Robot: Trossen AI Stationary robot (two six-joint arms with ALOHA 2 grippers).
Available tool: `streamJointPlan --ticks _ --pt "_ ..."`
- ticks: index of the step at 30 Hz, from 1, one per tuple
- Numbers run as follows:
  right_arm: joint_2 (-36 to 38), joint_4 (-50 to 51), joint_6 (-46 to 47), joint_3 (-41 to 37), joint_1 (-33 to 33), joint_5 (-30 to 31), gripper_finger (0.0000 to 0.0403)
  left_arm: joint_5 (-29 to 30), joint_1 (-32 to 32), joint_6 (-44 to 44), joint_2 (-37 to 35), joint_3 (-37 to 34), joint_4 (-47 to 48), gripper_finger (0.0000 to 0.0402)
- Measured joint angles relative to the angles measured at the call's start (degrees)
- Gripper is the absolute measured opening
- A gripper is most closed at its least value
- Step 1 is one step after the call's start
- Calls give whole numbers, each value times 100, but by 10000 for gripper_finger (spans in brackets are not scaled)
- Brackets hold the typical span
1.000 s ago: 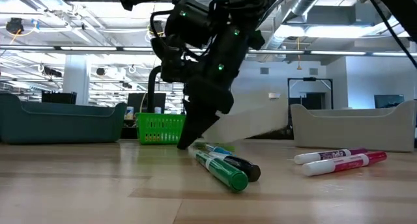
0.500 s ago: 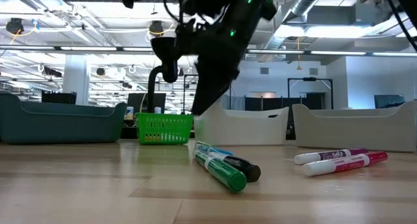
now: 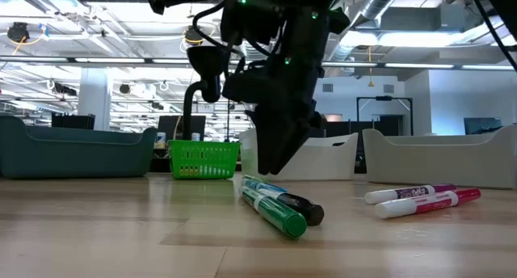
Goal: Pick & Place Markers
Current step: Put the light green marker pen into the white bin
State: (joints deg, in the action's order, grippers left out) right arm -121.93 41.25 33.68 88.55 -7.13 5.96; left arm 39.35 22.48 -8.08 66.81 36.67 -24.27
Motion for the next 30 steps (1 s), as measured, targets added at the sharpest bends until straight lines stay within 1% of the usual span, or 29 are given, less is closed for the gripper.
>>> streamJointPlan --ticks 3,7,9,11,13,15,17,19,22,25,30 --pt "31 -28 213 0 17 20 118 -2 5 0 0 0 -9 94" --pt "29 -364 432 7 23 90 118 -18 5 0 0 2 -15 94" --pt "-91 -590 437 28 24 55 118 -18 5 0 0 2 -16 94" --pt "-137 -470 443 -4 26 29 118 -18 5 1 0 2 -15 94" --pt "-228 -630 443 21 28 48 118 -21 5 2 0 2 -17 94" --pt "-238 -422 445 3 23 141 118 -40 5 2 0 2 -20 94" --pt "-254 -441 442 8 23 157 118 -68 5 13 0 0 -18 94" --pt "-278 -418 254 20 14 167 118 -141 5 26 0 0 -24 94" --pt "-282 -384 -329 20 -31 177 115 -190 5 44 0 0 -22 94" --pt "-286 -401 -556 20 -74 201 94 -190 5 48 0 -2 -20 94" --pt "-269 -462 -1042 17 -84 146 27 -190 5 48 0 -2 -22 94"
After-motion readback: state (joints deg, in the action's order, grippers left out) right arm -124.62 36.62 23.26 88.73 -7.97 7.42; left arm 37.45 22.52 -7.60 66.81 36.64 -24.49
